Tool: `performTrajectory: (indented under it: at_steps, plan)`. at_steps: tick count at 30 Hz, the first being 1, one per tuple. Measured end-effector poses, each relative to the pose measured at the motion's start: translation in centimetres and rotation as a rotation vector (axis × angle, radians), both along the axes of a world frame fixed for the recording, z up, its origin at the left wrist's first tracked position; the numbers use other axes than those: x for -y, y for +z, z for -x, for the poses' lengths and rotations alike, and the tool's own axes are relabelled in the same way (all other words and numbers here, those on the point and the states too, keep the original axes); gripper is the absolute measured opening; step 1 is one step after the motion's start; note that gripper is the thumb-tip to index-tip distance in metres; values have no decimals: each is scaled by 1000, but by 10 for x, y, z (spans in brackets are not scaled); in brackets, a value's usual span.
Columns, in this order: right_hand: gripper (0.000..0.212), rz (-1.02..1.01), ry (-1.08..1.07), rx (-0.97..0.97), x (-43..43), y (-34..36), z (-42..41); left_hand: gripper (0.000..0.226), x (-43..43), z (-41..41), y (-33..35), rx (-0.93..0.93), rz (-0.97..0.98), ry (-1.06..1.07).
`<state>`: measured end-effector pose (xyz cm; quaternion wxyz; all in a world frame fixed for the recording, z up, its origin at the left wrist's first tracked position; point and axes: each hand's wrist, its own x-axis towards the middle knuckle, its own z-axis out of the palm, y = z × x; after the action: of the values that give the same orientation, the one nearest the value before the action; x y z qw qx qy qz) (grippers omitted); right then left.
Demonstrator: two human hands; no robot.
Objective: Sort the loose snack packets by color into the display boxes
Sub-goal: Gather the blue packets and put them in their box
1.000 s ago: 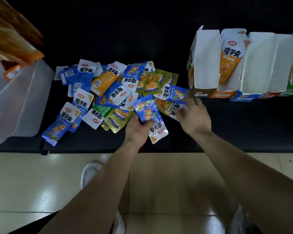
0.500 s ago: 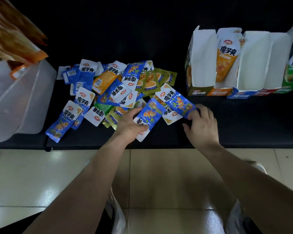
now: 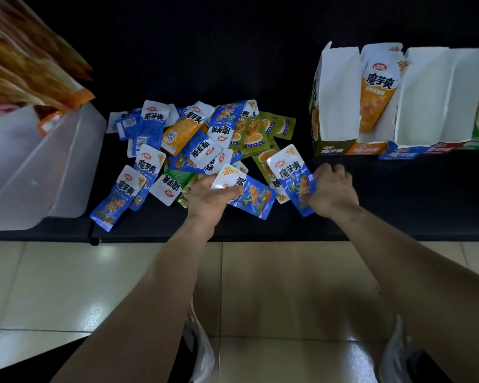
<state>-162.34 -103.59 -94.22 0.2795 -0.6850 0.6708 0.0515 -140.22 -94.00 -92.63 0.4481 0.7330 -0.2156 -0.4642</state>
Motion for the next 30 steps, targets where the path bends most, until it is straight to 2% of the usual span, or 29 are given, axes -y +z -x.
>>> performTrajectory:
  at_steps: [4,6,7,9,11,12,15,17,21,23,25,26,28,30]
  plan:
    - [35,-54,-242,402,-13,9,15,24,0,13,-1,-152,12,29]
    - [29,-64,-351,628,-22,14,14,37,1,17,-4,-141,23,84]
    - [29,-105,-378,727,-28,17,9,37,1,18,-6,-113,28,106]
    - [27,-214,-372,830,-38,21,-4,22,1,19,-10,-88,32,122]
    - [26,-312,-330,851,-47,23,-23,7,0,19,-11,-143,45,158]
    - [25,-346,-316,835,-51,23,-33,2,1,18,-11,-189,59,196]
    - [26,-367,-299,752,-57,22,-66,18,2,13,-4,-385,75,333]
    - [28,-345,-234,683,-58,21,-88,18,0,6,-2,-397,98,318]
    - [29,-285,14,539,-46,27,-122,30,-5,-28,-9,-137,65,340]
    - [25,-18,123,499,-32,28,-137,36,-4,-51,-6,14,28,382]
    - [47,182,387,382,-19,26,-149,35,-5,-74,-7,127,-3,394]
    - [56,193,537,303,-14,22,-153,34,-5,-84,-9,158,-12,390]
    - [60,180,758,127,-12,8,-157,37,-8,-97,-13,188,-29,370]
    - [61,216,833,21,-19,-9,-148,37,-8,-97,-17,218,-42,326]
